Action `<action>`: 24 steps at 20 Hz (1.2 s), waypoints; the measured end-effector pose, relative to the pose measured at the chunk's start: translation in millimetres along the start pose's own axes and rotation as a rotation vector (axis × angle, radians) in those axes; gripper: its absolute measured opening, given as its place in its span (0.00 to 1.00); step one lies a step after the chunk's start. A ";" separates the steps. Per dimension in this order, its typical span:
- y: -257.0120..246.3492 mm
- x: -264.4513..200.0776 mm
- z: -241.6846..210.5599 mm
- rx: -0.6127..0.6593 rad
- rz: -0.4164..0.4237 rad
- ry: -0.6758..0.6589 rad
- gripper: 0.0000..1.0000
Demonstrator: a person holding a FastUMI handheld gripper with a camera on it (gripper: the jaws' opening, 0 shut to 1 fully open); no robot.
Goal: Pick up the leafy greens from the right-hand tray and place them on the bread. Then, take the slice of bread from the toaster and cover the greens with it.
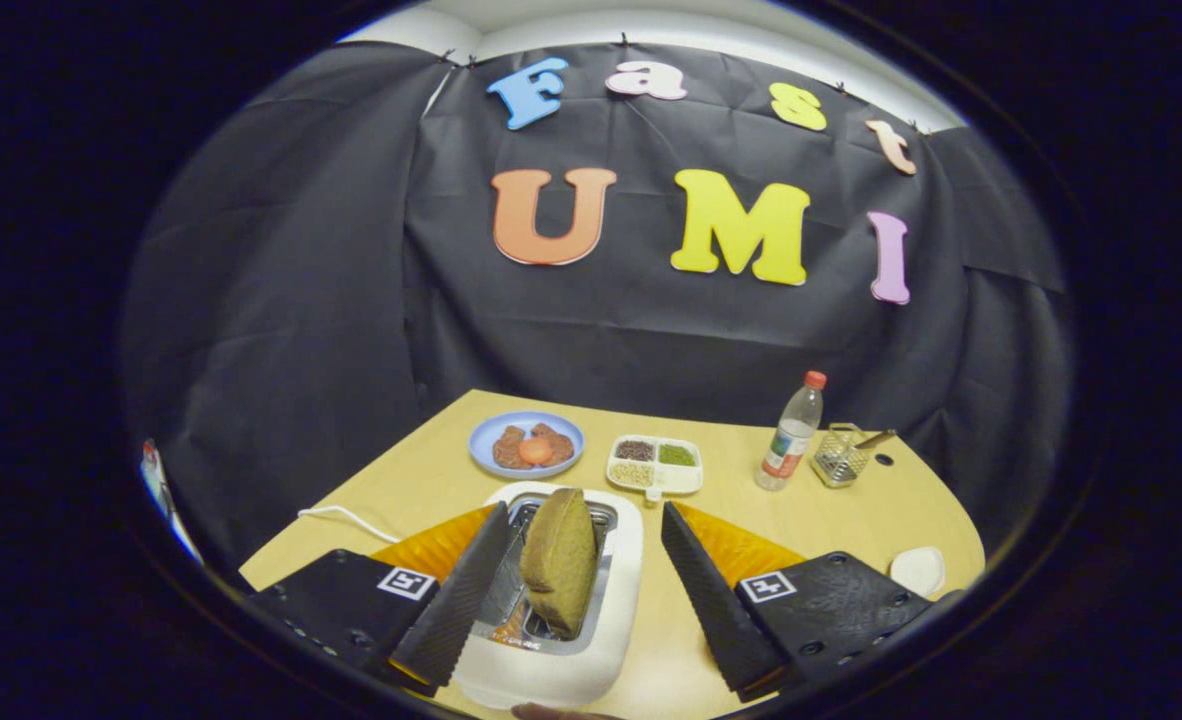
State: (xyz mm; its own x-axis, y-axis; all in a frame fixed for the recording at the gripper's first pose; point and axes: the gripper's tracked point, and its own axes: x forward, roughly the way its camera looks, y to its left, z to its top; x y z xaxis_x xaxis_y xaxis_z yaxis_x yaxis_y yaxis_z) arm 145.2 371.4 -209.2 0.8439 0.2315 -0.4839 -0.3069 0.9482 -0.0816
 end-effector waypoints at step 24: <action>-7.5 -71.6 91.3 0.007 -0.018 -0.131 0.05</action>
State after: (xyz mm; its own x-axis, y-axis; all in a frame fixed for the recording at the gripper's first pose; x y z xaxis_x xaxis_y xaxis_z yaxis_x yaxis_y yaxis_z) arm 127.3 367.6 -94.4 0.8998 0.2401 -0.3644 -0.2882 0.9539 -0.0831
